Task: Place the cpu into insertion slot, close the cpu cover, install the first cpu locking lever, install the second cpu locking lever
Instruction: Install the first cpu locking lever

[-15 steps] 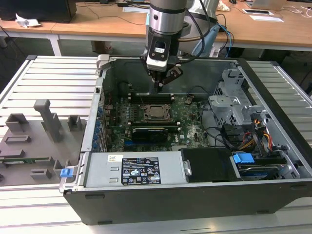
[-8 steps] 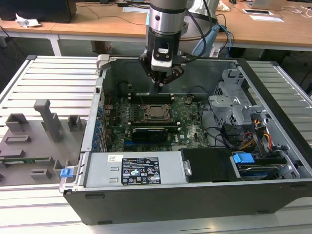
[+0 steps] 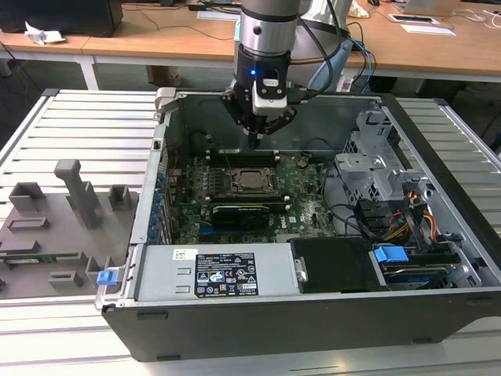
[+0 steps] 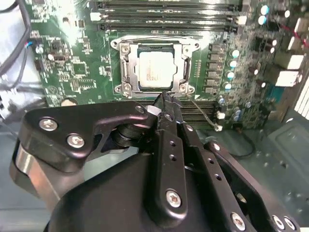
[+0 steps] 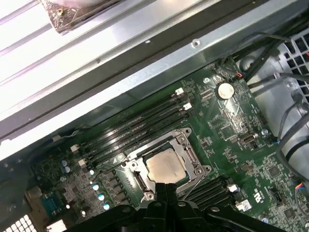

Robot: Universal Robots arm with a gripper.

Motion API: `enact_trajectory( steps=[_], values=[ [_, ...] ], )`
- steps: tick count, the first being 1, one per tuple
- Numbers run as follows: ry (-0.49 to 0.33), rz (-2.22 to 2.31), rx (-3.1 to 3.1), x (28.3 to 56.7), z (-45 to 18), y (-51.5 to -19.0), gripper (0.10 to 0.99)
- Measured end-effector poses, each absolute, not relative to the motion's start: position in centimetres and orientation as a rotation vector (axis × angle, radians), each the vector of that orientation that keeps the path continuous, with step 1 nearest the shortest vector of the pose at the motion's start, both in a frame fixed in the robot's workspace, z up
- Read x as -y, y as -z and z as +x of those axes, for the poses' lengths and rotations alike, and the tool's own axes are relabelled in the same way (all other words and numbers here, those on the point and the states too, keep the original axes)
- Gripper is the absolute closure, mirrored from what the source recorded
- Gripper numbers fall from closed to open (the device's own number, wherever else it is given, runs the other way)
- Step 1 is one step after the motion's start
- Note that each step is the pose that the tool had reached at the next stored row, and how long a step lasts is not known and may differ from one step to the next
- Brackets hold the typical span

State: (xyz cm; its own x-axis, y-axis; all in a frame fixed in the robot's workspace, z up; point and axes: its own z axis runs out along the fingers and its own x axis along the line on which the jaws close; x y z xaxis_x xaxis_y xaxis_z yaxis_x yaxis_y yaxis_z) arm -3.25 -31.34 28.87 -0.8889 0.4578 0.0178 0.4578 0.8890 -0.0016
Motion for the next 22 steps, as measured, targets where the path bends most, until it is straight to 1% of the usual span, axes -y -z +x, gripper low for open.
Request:
enact_trajectory(
  steps=[10, 22],
  values=[
    [0.002, -0.442, 3.093, 31.34, -3.25, -28.83, 0.98],
    [0.001, -0.2, 3.123, 31.34, -3.26, -28.78, 0.98]
  ],
)
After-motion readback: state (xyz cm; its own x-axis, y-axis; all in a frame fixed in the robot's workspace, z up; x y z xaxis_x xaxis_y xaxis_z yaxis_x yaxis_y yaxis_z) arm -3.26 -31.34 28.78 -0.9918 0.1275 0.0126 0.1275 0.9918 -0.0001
